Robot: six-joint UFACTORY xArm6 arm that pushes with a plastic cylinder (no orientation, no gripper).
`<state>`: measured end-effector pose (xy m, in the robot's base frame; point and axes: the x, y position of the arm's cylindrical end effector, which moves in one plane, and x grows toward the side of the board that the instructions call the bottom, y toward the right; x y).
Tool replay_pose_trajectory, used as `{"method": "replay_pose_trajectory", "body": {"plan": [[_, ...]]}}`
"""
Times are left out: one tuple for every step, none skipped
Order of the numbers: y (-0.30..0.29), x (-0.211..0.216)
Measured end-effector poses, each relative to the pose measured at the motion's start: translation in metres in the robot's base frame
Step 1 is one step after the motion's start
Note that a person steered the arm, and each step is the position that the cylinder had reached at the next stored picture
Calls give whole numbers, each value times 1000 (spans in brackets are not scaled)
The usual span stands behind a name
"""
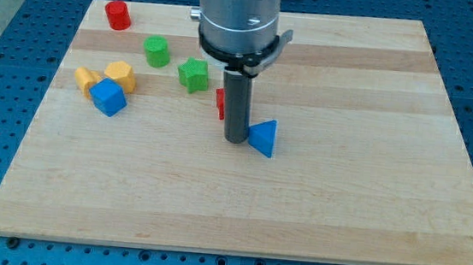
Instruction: Push the blue cube towards the right side of the board
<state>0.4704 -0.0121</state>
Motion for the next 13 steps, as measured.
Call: {"method": "replay_pose_trajectory", "body": {"plan": [[-40, 30], [-132, 58], [-286, 37], [-292, 16], [-292, -44], [-288, -97], [-238, -90], [-177, -59], [-153, -15], [-151, 2], [-125, 13], [-107, 31], [-92, 60]]}}
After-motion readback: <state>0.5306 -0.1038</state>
